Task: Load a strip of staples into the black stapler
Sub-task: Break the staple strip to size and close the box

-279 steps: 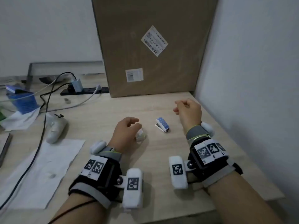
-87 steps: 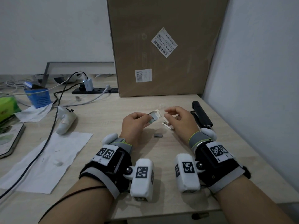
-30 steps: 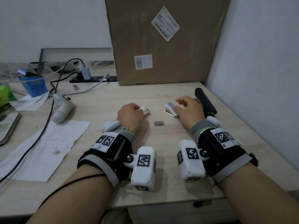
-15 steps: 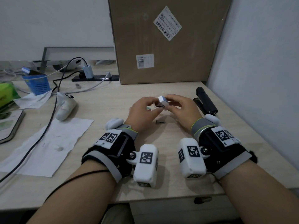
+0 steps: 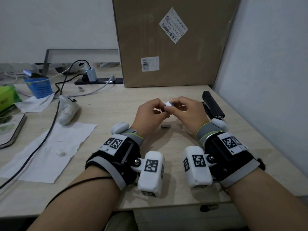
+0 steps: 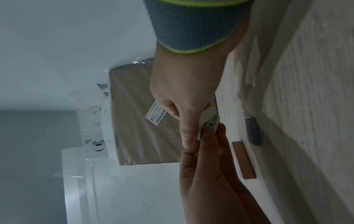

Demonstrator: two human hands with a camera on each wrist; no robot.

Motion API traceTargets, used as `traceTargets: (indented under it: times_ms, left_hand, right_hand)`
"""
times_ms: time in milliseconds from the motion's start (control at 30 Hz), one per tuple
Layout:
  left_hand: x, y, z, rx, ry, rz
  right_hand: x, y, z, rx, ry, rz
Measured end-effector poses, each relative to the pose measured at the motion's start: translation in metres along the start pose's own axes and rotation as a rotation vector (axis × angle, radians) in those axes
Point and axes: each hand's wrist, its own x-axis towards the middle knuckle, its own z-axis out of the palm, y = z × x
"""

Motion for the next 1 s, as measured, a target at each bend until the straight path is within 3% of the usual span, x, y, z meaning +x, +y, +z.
traceTargets:
  times_ms: [67,167,267,367,500,600,667,733,867,1000]
  left_hand:
    - [0.0,0.001,0.0,-0.072,0.003,-0.021]
    - [0.001,0.0,0.0,-0.206,0.018,-0.049]
    - [0.002,-0.003,0.0,-0.229,0.047,-0.066]
    - [0.002,-0.005,0.0,-0.239,0.058,-0.082]
    - [0.007,-0.01,-0.001,-0.258,0.202,-0.136]
    - [0.01,-0.014,-0.004,-0.227,0.313,-0.177]
    - [0.01,-0.016,-0.005,-0.21,0.334,-0.186]
    - [0.011,-0.017,-0.005,-0.201,0.337,-0.193]
    - [0.011,-0.017,-0.005,-0.192,0.334,-0.201]
    - [0.009,-0.015,-0.005,-0.187,0.327,-0.196]
  right_hand:
    - [0.002,0.001,-0.002,-0.058,0.079,0.002]
    - [0.01,0.006,-0.009,0.13,0.349,0.214]
    - [0.012,0.012,-0.007,0.304,0.314,0.365]
    - [0.01,0.016,-0.005,0.219,0.255,0.485]
    - [0.008,0.013,-0.009,0.116,0.302,0.45]
    - [0.003,0.015,-0.003,-0.004,0.058,0.332]
    - [-0.001,0.016,0.001,-0.086,-0.161,0.294]
    - [-0.002,0.015,0.001,-0.135,-0.284,0.282]
    - [-0.002,0.012,-0.001,-0.199,-0.43,0.238]
    - [-0.001,0.014,0.0,-0.241,-0.391,0.197]
